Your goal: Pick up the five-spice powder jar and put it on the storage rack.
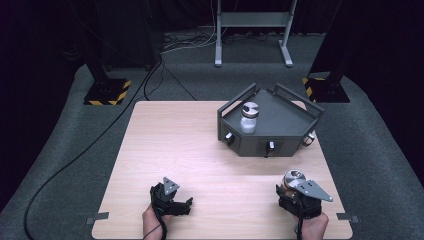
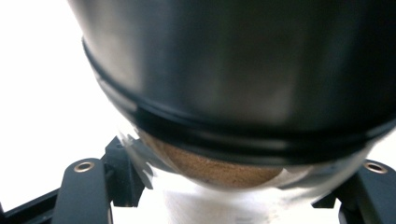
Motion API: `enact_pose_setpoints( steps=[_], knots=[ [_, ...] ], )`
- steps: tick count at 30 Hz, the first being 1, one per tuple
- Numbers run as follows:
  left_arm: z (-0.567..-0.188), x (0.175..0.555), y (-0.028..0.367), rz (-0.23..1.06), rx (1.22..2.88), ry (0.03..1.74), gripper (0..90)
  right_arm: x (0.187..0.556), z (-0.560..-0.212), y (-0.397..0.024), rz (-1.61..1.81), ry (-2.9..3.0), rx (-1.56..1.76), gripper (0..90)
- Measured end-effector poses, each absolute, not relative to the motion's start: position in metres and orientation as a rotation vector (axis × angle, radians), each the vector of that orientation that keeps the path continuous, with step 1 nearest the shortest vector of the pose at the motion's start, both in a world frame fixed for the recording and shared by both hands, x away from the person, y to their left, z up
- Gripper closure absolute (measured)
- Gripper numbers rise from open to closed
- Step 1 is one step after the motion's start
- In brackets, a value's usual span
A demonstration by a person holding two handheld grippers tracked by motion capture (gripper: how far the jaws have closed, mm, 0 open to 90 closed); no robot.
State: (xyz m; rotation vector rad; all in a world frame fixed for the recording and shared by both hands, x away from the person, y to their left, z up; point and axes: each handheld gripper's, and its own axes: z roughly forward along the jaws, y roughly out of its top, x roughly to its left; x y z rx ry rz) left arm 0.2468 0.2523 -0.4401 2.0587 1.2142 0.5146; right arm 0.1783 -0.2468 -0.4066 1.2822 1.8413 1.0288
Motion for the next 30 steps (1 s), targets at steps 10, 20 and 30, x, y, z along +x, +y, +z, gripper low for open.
enact_pose_setpoints(
  steps=[10,20,30],
  knots=[
    [-0.44,0.247,0.252,0.515,2.058,1.214,0.6,0.183,-0.397,-0.25,1.027,1.827,1.275,30.2],
    [-0.44,0.247,0.252,0.515,2.059,1.214,0.6,0.19,-0.388,-0.253,1.029,1.816,1.266,30.2],
    [-0.44,0.247,0.252,0.515,2.058,1.214,0.6,0.197,-0.381,-0.258,1.037,1.813,1.266,30.2]
  ],
)
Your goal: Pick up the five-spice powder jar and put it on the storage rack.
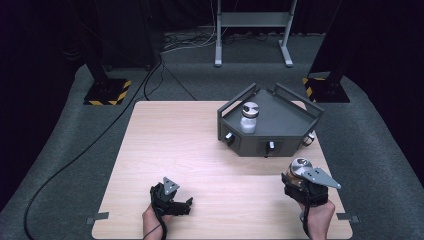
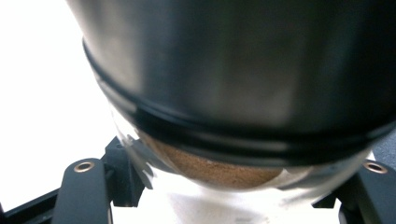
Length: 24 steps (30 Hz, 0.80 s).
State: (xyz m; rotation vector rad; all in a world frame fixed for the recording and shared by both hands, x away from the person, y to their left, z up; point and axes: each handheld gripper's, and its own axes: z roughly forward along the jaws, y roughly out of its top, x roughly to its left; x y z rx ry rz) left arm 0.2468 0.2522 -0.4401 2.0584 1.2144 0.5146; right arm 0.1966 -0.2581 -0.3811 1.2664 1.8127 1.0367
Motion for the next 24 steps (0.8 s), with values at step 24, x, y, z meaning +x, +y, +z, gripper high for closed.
enact_pose_setpoints(
  steps=[24],
  knots=[
    [-0.44,0.247,0.252,0.515,2.059,1.214,0.6,0.217,-0.366,-0.261,1.012,1.809,1.265,30.3]
  ],
)
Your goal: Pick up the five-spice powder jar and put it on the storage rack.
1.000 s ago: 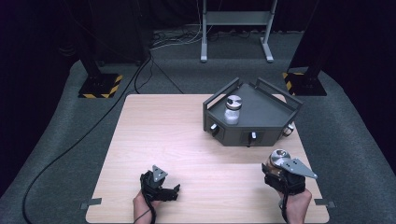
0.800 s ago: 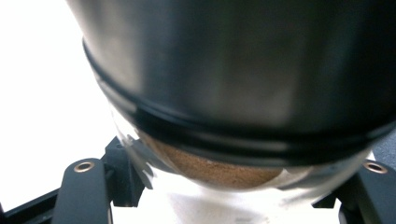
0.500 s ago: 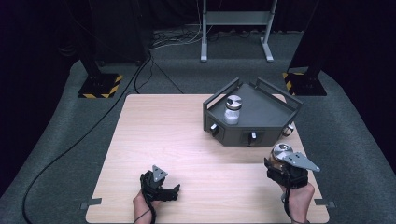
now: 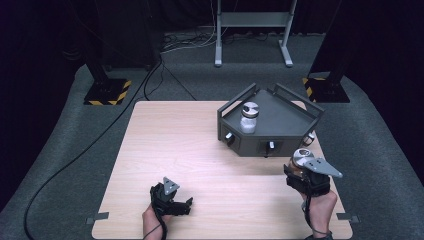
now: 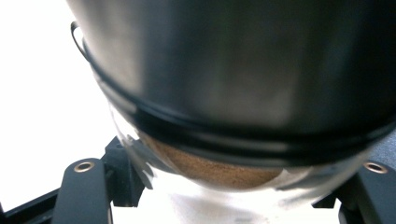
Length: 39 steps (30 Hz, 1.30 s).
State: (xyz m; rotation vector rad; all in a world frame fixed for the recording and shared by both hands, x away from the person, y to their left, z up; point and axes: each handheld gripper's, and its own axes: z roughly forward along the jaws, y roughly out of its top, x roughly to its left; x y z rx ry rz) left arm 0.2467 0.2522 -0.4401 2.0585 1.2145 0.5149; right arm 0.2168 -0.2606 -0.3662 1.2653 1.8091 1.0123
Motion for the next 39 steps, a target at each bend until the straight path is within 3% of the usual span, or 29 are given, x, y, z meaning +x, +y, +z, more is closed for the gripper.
enact_pose_setpoints(
  steps=[39],
  knots=[
    [-0.44,0.247,0.252,0.515,2.058,1.214,0.6,0.261,-0.347,-0.271,0.994,1.79,1.307,30.3]
  ],
)
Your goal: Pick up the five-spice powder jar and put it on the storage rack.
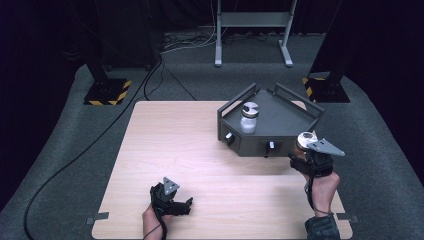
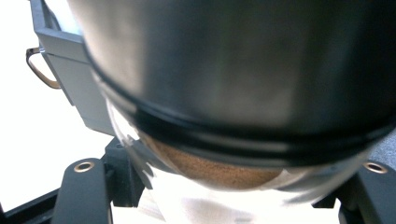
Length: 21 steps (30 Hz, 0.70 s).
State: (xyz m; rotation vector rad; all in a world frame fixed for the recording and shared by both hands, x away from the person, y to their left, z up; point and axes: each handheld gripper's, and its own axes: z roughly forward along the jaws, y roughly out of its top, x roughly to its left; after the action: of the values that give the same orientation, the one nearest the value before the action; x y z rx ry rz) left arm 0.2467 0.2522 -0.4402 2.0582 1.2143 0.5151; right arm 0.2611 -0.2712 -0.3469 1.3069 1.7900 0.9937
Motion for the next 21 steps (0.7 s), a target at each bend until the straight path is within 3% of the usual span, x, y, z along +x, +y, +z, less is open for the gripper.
enact_pose_setpoints(
  steps=[21],
  knots=[
    [-0.441,0.246,0.252,0.517,2.055,1.216,0.8,0.282,-0.338,-0.274,1.002,1.781,1.314,30.3]
  ],
)
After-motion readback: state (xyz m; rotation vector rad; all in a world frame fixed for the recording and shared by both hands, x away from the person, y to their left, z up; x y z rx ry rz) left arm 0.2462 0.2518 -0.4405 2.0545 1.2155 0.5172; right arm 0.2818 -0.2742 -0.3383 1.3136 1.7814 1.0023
